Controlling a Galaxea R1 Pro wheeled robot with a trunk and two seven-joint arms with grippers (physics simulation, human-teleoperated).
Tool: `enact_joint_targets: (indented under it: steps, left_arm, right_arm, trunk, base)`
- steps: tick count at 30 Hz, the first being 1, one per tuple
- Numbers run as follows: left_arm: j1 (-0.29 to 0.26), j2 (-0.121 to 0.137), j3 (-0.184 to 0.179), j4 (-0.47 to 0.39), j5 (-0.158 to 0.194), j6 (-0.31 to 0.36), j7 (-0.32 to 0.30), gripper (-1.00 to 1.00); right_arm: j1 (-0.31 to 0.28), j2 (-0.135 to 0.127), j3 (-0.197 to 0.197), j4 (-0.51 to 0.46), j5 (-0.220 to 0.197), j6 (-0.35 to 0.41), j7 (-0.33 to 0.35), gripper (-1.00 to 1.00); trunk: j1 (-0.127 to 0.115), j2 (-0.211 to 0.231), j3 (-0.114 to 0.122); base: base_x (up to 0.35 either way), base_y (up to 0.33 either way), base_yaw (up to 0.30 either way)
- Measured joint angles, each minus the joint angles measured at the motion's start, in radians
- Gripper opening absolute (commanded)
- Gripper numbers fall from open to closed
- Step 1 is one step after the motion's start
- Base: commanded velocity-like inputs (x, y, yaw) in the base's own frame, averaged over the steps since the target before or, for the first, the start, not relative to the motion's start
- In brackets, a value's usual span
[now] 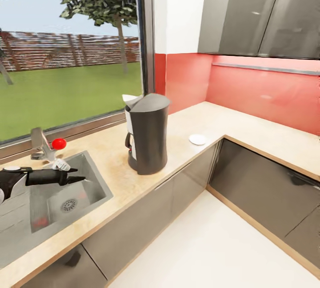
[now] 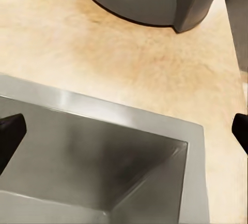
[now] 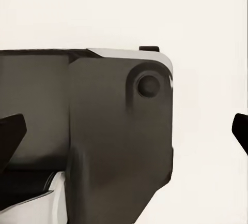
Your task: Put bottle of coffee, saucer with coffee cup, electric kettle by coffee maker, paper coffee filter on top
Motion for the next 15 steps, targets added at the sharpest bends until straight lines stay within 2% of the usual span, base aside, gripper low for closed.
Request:
enact_joint_targets:
  steps: [5,15]
  left_arm:
    - [0.001,0.000,0.000,0.000,0.001,0.000,0.000,1.00]
    - [0.001,0.000,0.001,0.002,0.003,-0.001,0.000,1.00]
  right_arm:
    - [0.000,0.000,-0.001,0.001,0.000,-0.020,-0.001,1.00]
    - [0.000,-0.003,-0.001,0.001,-0.001,-0.023,-0.001,1.00]
  trunk:
    - [0.000,0.000,0.000]
    - [0.000,0.000,0.000]
  base:
    - [-0.025,-0.271,0.000]
    - [-0.219,-0.217,0.000]
